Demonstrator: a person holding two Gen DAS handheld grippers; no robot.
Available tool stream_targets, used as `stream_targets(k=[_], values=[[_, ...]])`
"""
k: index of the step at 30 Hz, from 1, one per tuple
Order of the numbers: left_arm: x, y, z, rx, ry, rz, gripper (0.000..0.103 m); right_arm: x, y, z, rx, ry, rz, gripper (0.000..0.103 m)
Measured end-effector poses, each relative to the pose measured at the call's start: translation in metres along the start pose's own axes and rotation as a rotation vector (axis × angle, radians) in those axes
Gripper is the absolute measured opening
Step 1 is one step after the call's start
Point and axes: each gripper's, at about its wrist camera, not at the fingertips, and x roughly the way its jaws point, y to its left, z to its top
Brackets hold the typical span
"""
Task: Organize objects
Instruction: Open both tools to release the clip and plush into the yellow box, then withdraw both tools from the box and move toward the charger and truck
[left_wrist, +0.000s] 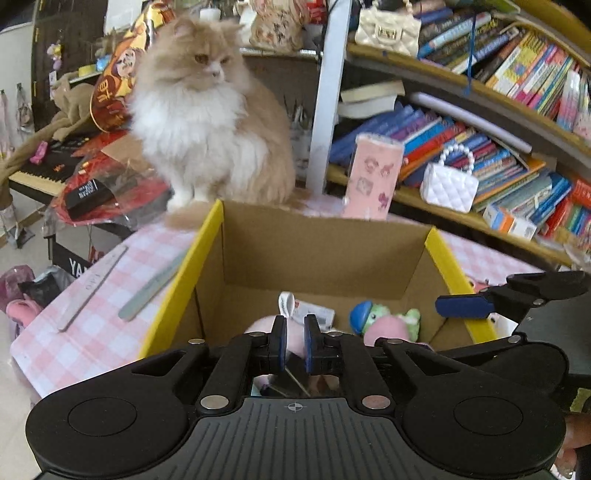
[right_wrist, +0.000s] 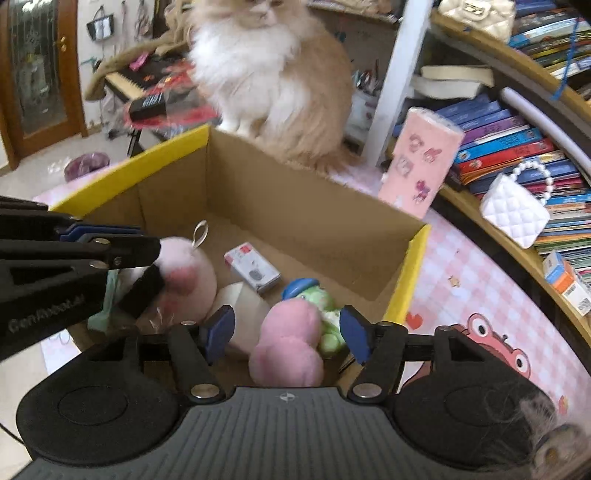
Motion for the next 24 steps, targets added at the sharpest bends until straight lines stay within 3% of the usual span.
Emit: stream_targets(k=[4, 6, 8, 12, 19, 24], values=[[-0.013, 0.003, 0.006, -0.012, -0.044, -0.009, 0.031, -0.017, -0.005, 0.003, 0.054, -0.059, -0.018, 0.061], [-0.022, 0.005, 0.009, -0.017, -0.069, -0.012, 0.046, -0.026, -0.007, 0.004, 0.085, -0.088, -0.032, 0.062], [-0.032, 0.007, 0.01, -0.025, -0.1, -0.015, 0.051, -0.036, -0.009, 0.005, 0.123, -0.121, -0.059, 0.065], [-0.054, 0.012, 0.01, -0.037, -0.148, -0.01, 0.071, -0.06, -0.006, 0.004, 0.189, -0.193, -0.126, 0.069], [-0.078, 0.024, -0.003, -0.023, -0.172, -0.022, 0.072, -0.093, 0.011, -0.009, 0.256, -0.26, -0.177, 0.07], [-0.094, 0.034, -0.019, -0.024, -0.161, -0.033, 0.072, -0.106, 0.032, -0.027, 0.263, -0.235, -0.194, 0.07]])
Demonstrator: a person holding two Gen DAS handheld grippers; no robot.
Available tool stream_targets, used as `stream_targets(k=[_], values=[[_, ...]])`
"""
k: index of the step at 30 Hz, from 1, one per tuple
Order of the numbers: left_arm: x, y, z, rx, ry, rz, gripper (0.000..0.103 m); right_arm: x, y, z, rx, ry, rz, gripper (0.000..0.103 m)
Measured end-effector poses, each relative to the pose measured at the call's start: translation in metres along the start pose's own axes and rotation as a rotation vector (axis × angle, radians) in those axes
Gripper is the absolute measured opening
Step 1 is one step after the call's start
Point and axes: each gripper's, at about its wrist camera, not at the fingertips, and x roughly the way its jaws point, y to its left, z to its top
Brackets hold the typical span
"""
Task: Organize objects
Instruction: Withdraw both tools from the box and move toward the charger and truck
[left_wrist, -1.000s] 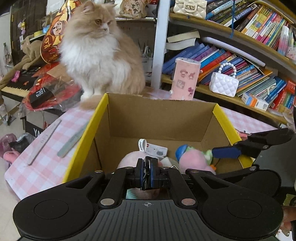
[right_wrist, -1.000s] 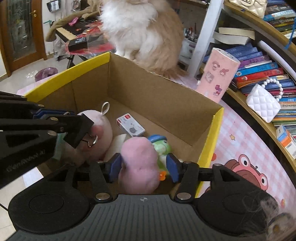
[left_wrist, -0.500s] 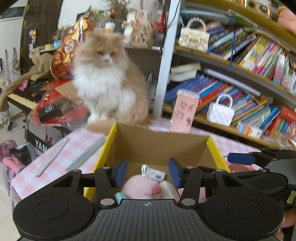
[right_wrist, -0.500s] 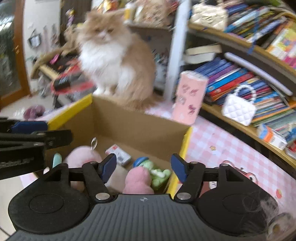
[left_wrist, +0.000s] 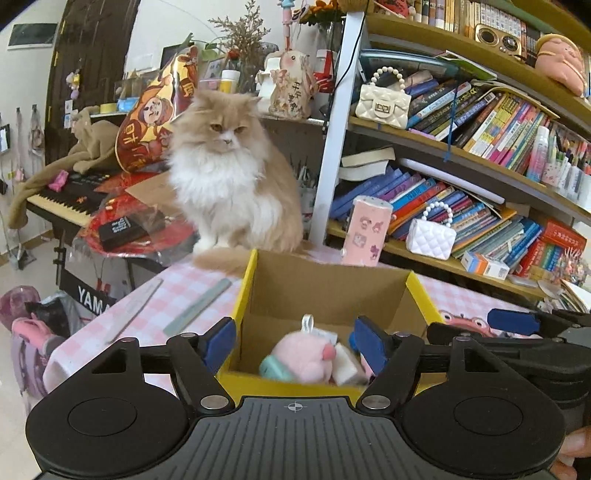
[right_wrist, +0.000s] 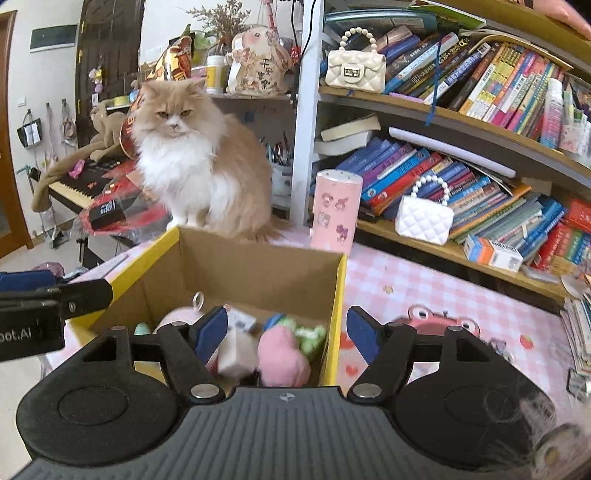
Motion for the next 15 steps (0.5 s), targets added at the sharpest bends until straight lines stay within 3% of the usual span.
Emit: stream_targets(k=[5, 15], values=[[-0.02, 0.01, -0.02, -0.005, 0.025, 0.01, 0.081, -0.023, 0.018, -0.023, 0.012, 0.033, -0.018, 0.071], [-0.058, 0.025, -0.057, -0.019, 0.097, 0.026, 0.086, -0.063, 0.05, -0.068, 0.025, 0.105, -0.016, 0.073]])
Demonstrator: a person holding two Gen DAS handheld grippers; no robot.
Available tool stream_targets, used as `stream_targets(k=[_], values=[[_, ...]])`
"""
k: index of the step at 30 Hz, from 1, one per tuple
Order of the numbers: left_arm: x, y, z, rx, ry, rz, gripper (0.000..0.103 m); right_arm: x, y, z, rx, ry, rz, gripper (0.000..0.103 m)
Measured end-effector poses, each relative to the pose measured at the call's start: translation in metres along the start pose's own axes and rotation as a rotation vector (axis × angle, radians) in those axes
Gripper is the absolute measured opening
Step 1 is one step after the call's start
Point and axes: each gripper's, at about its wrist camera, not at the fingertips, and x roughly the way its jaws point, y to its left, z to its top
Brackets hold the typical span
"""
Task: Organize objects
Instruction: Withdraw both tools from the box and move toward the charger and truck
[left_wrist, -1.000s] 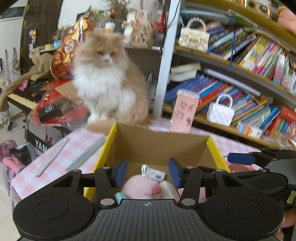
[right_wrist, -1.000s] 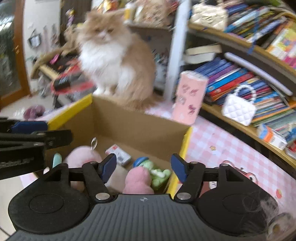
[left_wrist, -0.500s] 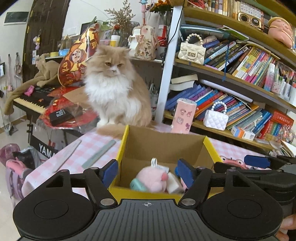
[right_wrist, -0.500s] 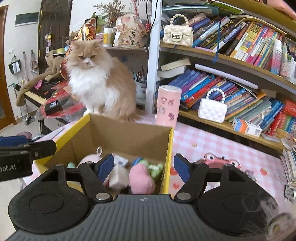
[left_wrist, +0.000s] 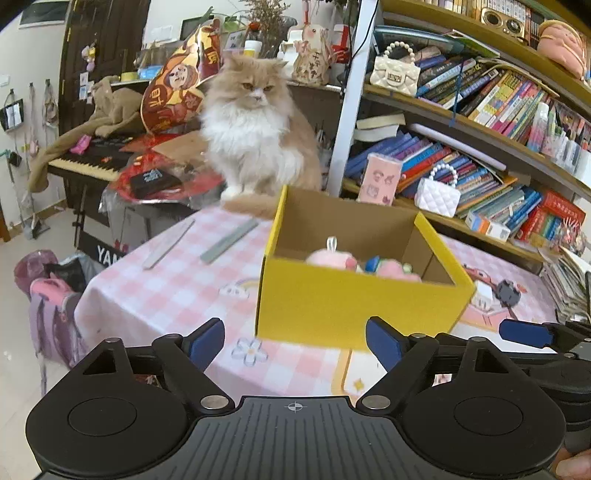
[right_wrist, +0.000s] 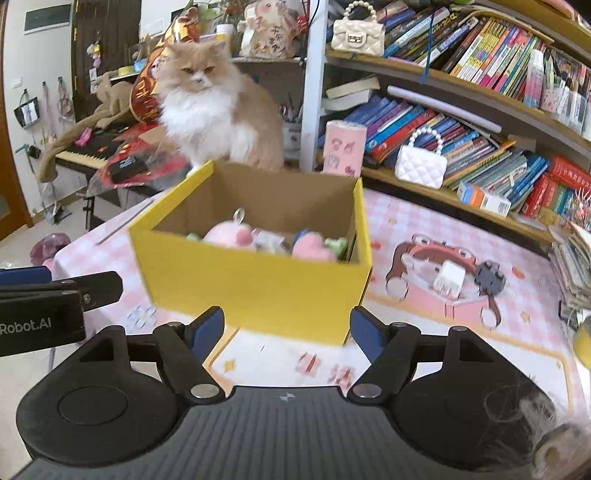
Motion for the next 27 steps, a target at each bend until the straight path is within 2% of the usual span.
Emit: stream_targets(k=[5, 13, 27], values=[[-0.013, 0.0, -0.014, 0.018, 0.023, -0.003, 0.089, -0.015, 0.006, -0.019, 0.011, 0.019, -0.002, 0.074], [-0.021, -0.005, -0.031, 0.053, 0.074, -0.042, 0.091, -0.036, 0.005, -0.044, 0.04, 0.033, -0.059, 0.077], [-0.011, -0.055, -0.045, 0.183, 0.157, -0.194, 0.092, -0.06, -0.036, -0.076, 0.181, 0.099, -0.223, 0.08]])
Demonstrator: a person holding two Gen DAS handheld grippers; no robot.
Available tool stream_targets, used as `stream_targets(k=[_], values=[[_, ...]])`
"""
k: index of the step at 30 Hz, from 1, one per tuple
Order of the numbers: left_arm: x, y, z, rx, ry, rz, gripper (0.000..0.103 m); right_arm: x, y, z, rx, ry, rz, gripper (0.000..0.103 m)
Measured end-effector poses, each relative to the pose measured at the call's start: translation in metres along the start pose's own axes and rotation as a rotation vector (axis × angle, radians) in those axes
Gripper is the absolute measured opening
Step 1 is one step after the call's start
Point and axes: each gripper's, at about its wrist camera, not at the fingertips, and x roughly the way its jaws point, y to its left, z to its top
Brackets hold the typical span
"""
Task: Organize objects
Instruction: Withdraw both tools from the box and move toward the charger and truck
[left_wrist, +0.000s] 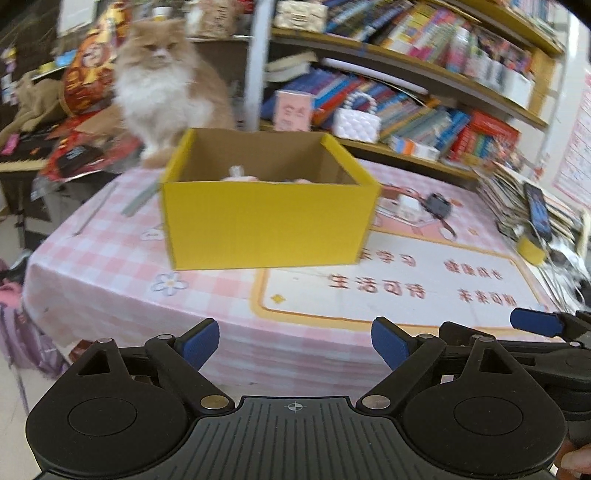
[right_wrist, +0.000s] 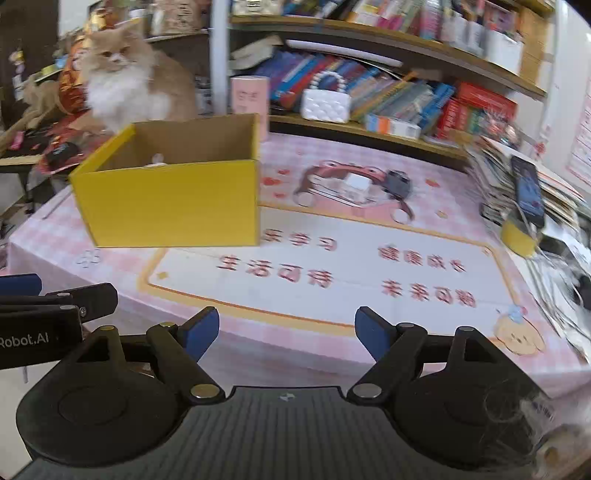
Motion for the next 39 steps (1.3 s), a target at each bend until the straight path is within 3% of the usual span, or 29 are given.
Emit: stream_targets(k=[8, 16, 32, 39], values=[[0.017, -0.038, 0.005, 0.091, 0.033, -0.076, 0.092, -0.001, -0.037, -0.009, 0.096, 0.028, -0.088, 0.082], [0.041, -0.077, 0.016, 0.119, 0.058, -0.107, 0.092, 0.008, -0.08, -0.009, 0.139, 0.049, -0.134, 0.083], [0.101, -0.151, 0.064, 0.056, 0.039, -0.017, 0.092, 0.074, -0.18, 0.049, 0.115, 0.051, -0.051, 0.083], [0.131, -0.176, 0.09, -0.049, 0.026, 0.015, 0.092, 0.11, -0.218, 0.077, 0.082, 0.052, 0.0, 0.083]])
